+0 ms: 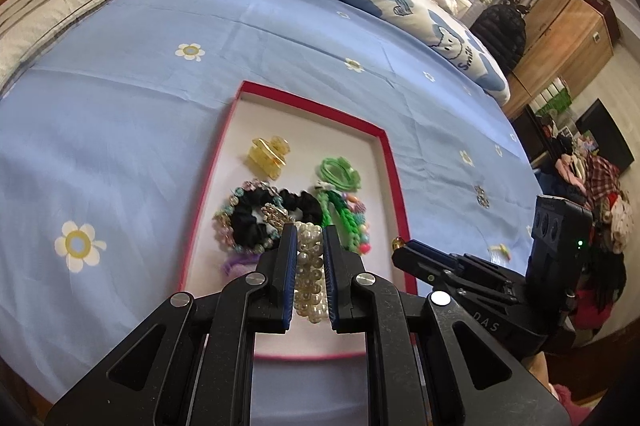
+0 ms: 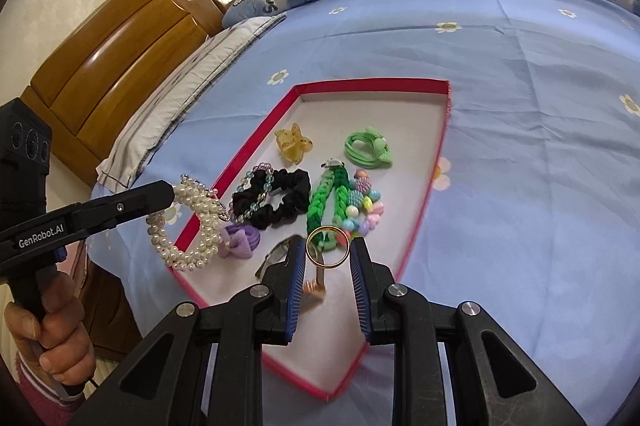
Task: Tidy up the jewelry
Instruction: 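Carry the pearl hair tie and gold ring with both grippers over the red tray, then open the left gripper releasing the pearl hair tie while the right gripper releases the ring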
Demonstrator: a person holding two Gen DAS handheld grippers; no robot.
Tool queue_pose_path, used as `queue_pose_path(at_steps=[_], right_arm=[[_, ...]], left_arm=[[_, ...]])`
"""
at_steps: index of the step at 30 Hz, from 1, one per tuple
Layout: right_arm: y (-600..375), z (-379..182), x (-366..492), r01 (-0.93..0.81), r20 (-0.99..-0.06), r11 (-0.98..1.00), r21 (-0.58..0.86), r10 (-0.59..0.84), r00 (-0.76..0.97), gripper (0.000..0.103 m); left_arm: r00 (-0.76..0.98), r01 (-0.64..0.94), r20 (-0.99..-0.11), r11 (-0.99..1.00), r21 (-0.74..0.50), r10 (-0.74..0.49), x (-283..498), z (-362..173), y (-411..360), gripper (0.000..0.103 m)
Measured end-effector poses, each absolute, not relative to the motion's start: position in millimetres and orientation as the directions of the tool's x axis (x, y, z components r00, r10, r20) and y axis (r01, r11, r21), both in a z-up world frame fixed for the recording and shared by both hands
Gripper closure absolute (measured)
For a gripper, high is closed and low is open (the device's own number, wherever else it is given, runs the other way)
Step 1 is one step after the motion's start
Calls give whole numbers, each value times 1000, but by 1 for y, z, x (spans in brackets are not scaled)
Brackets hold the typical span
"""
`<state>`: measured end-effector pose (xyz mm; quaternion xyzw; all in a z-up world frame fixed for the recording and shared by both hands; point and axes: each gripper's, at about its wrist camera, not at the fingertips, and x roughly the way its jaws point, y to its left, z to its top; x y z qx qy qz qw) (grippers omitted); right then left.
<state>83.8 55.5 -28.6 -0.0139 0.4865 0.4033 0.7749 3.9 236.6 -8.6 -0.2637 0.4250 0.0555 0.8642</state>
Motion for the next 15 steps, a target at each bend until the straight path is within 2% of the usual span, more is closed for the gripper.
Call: queue_pose_path(at_steps=[15], right_arm=[[105,-64,103,-682,-826,664,306,541,156,80]], left_arm=[[556,-423,-825,818,-390,-106,8,-58,269,92]])
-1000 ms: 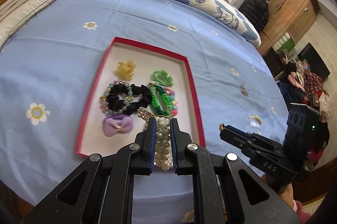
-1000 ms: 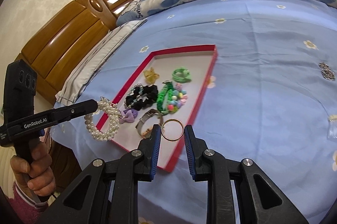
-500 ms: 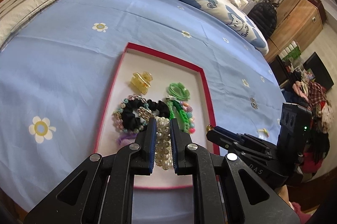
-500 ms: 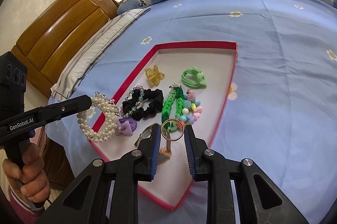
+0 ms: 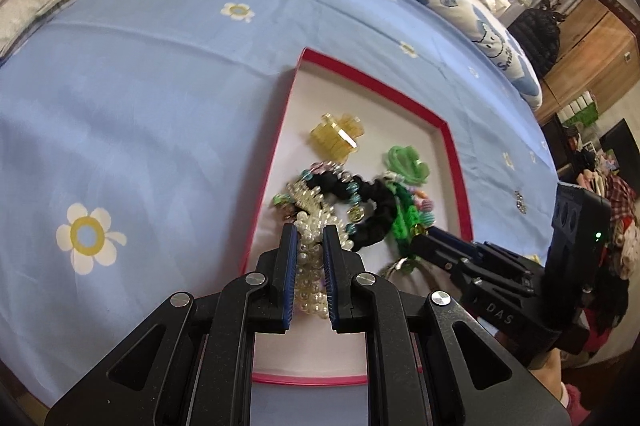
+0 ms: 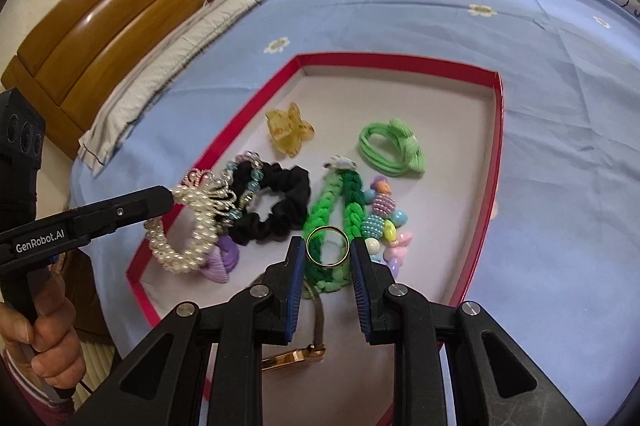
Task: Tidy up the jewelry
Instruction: 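Open the left gripper releasing the pearl hair tie while the right gripper releases the ring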
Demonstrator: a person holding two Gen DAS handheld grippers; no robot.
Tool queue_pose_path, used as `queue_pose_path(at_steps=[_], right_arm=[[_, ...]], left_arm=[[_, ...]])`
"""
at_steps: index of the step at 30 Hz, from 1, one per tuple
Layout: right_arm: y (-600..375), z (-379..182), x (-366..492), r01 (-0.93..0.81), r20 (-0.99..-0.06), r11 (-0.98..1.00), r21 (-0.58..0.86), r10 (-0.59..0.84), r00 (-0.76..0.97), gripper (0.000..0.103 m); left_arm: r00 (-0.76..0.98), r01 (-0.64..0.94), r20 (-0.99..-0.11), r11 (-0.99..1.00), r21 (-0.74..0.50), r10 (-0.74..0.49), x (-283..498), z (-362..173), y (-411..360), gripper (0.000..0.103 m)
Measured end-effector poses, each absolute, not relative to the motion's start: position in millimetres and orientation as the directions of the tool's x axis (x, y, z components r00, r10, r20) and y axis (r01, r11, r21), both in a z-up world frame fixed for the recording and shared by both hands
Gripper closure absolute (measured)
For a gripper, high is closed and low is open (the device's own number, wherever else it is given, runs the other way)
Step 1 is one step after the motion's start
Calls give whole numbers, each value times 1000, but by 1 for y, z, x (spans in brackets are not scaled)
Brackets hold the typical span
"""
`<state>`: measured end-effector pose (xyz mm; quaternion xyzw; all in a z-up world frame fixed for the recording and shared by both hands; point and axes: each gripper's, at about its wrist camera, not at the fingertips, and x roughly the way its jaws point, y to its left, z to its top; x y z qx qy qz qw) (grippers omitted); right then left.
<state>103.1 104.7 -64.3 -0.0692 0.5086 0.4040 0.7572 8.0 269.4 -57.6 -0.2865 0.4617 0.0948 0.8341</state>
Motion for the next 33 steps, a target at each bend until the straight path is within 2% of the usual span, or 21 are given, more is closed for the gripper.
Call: queue_pose_path(at_steps=[12,23,28,31,33], right_arm=[[105,-67,108,-668,-830,668,328,542,134,76],[104,-68,107,-665,-828,670,329,543,138,76],[104,-68,107,-665,-828,670,329,543,138,76],[104,-67,107,-664,-828,671,329,543,139,76],[103,-67,107,-663,-827,672,331,545,140,76]], left_arm=[[521,-447,-848,815,-369,-98,6,-66,270,91],[513,-455,-855,821,-346,-77,3,-64,269,83],[516,-452,-853,822,-347,-76,3,-62,269,82],[521,-449,-851,825,-343,-71,3,-59,267,75],[520,-448,-852,829,-335,-64,3,-58,266,75]])
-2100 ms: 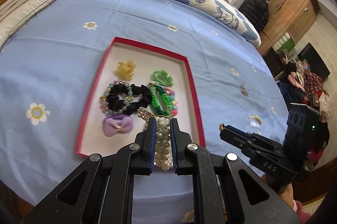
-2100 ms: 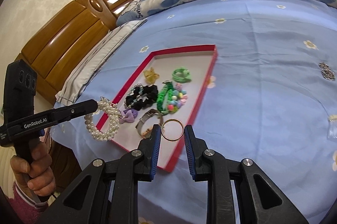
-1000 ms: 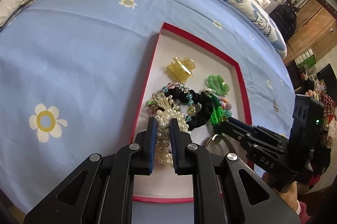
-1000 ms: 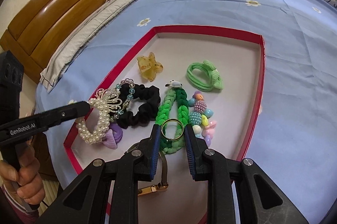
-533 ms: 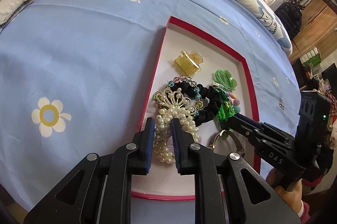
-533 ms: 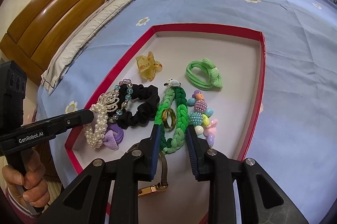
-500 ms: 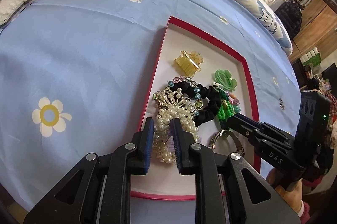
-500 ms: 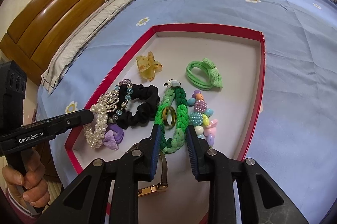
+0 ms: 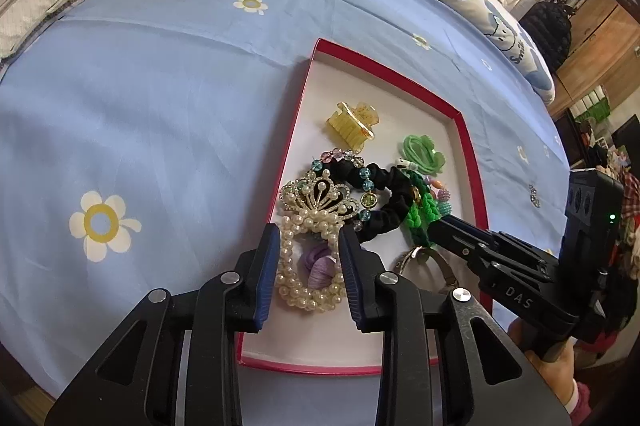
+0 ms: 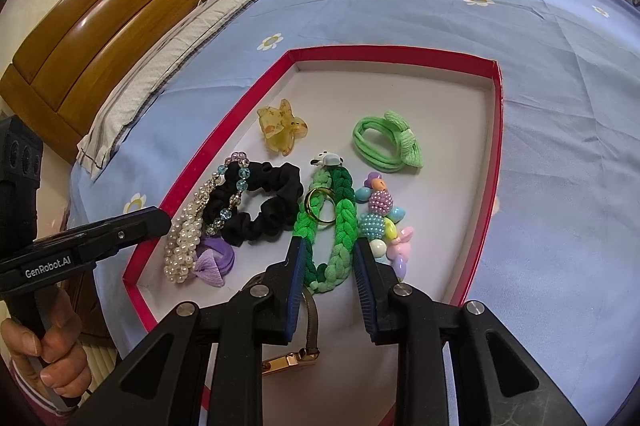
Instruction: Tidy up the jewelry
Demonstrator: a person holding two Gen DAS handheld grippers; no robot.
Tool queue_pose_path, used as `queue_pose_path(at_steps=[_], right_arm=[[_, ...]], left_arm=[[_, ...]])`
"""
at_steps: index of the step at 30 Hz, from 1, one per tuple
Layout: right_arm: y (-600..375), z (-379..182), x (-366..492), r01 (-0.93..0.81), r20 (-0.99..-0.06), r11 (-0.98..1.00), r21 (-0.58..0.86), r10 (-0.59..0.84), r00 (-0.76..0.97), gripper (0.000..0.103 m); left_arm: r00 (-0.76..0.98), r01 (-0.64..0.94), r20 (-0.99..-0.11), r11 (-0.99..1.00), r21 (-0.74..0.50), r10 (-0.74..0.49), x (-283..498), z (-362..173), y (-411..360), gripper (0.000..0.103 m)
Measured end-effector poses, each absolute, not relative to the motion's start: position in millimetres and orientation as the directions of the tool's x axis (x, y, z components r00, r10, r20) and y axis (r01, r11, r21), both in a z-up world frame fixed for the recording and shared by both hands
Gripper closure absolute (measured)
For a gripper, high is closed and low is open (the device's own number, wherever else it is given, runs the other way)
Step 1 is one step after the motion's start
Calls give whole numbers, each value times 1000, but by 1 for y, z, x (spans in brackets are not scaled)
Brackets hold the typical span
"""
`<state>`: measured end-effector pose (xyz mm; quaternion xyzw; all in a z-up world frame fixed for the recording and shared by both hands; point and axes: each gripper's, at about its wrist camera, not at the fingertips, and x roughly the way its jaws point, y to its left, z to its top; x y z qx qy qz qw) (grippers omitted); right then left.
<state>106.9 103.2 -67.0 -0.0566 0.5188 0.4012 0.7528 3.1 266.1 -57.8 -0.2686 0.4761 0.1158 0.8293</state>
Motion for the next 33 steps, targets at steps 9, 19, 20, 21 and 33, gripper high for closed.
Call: queue_pose_path(at_steps=[9,19,20,21,33], right_arm=[[89,-52,103,-637,-796,672,377,587,148,54],[46,-22,88,-577,-720,671,465,666,195,28],[42,-20,86,-573,-713,671,471,672,201,27],[37,-18,84,-567,-706,671,478,677,208,26],[-6,-12,50,-486,-629,646,589,744,227,20]], left_arm=[[529,-439,-846,832,-340,-67,-3,-52,260,56],[557,-439,-828,824,-357,-62,-21,-38,248,27],[557,-438,-829,827,-353,-58,-24,-36,245,26],[558,-437,-828,829,-349,-54,-26,-35,243,26],[561,-446,-827,829,-337,-34,-66,-23,216,16]])
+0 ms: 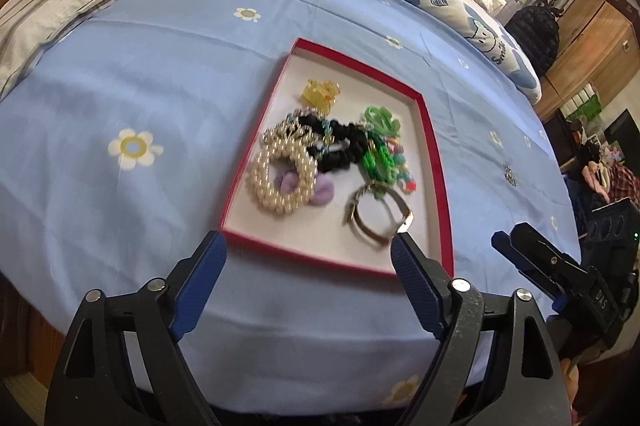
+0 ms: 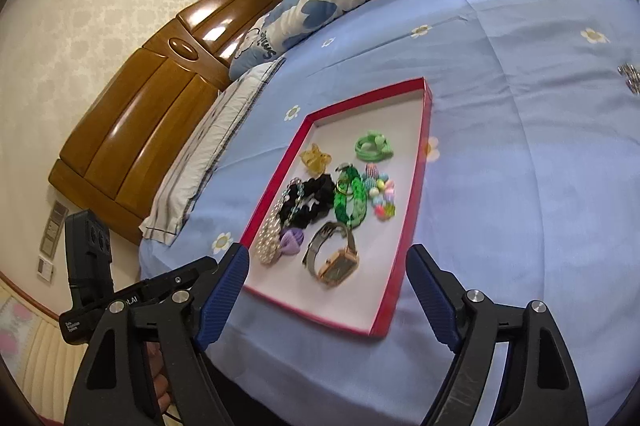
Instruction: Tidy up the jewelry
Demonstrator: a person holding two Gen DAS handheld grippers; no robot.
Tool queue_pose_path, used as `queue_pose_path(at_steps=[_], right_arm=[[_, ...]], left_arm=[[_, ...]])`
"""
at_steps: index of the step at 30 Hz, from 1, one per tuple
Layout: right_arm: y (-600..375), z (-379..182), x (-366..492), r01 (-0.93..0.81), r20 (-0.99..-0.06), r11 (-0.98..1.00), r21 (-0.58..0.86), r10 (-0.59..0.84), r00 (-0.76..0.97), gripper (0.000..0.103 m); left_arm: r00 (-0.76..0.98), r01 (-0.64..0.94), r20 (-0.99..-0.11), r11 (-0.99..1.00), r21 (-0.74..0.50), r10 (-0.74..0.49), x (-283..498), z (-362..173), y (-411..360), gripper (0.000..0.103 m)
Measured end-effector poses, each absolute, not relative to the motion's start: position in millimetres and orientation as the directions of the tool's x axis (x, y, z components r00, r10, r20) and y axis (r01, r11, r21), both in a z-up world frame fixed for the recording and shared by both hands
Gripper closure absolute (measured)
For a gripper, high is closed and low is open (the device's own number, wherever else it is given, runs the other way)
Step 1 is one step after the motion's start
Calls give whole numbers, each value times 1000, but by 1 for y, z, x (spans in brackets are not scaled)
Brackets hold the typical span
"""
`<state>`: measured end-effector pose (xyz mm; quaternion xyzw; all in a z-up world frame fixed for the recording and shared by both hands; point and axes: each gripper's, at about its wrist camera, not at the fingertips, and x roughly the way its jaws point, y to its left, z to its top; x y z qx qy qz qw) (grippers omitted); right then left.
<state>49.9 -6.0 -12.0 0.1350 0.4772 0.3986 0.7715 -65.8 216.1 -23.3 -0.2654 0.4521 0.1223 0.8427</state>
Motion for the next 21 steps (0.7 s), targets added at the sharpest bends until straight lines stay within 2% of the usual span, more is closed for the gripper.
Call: queue_pose_path(at_steps=[7,13,19,21], right_arm=[[-23,-15,32,-467,-607,639,612,757,240,20],[-31,-11,17,-490,-593,642,590,756,277,12],[-32,14,-1,-567,-599,675,472,718,356,12],[-33,31,-7,-599,-584,682,420,708,397,11]], left_arm=[[532,-461,-846,824,-330,-41,-84,-32,205,13],[536,-455,-844,847,-275,14,-98,-28,191,13],[589,-425,-803,880,-212,91,-109,3,180,13],[614,-409,-781,891,-196,110,-111,17,177,11]])
